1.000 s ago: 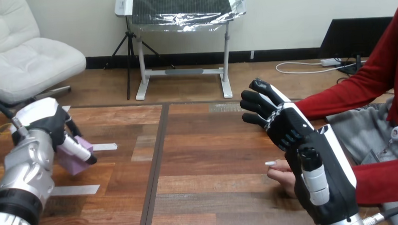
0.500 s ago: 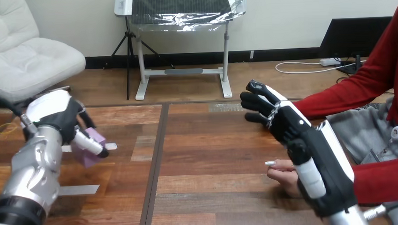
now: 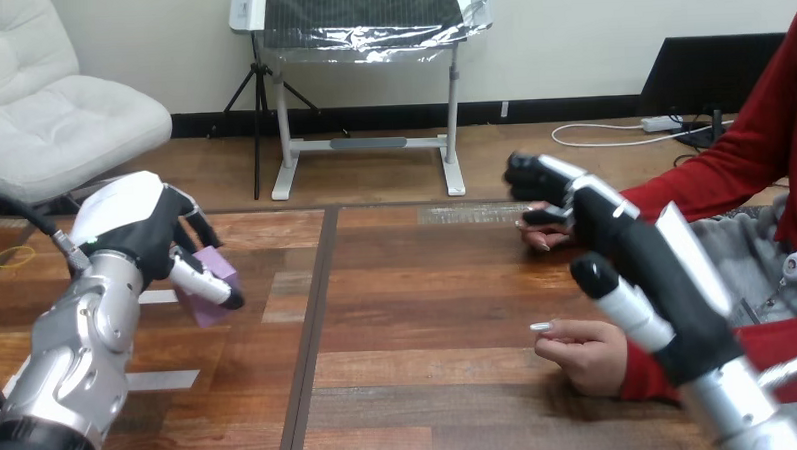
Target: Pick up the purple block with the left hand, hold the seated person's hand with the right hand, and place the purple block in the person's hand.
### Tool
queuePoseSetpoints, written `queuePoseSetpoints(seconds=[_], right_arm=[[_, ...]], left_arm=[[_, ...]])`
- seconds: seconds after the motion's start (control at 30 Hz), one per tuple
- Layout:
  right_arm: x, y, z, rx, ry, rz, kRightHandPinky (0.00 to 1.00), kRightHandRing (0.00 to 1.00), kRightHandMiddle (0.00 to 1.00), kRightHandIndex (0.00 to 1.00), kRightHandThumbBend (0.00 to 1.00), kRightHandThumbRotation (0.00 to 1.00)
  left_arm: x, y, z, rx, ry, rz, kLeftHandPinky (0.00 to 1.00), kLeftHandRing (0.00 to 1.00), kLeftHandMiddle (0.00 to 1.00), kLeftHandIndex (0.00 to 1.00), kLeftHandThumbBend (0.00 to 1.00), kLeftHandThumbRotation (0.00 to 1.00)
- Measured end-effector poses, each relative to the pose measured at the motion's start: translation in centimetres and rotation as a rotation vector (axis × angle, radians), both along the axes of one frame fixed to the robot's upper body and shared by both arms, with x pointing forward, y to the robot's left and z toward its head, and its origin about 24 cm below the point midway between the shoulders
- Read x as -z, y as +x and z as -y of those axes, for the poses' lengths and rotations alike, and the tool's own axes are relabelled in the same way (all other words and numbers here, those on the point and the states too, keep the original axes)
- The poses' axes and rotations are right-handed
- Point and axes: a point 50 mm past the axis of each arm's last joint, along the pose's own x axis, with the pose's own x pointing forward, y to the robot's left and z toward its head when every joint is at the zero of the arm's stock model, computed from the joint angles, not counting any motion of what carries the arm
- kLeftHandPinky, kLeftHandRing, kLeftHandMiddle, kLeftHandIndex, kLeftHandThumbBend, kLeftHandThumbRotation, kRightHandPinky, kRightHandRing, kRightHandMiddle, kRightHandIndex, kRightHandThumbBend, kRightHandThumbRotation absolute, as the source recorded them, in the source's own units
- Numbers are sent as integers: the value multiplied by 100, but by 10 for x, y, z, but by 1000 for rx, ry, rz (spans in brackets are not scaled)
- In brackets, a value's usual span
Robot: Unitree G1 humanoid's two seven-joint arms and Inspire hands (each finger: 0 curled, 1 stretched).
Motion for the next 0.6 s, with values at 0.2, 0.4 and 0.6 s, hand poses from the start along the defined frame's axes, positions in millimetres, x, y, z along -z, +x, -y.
queuePoseSetpoints(seconds=[0.2, 0.4, 0.6], right_arm=[[-7, 13, 16, 20, -100, 9, 81, 87, 88, 88, 92, 94], [-14, 25, 32, 40, -197, 6, 78, 86, 89, 88, 95, 92], [-22, 36, 47, 61, -300, -6, 74, 85, 89, 90, 97, 92]], left_arm=[[-4, -4, 6, 26, -25, 11, 28, 36, 42, 44, 80, 0], [-8, -9, 12, 48, -48, 24, 25, 32, 40, 43, 80, 0], [-15, -12, 16, 52, -73, 45, 25, 32, 40, 43, 80, 0]])
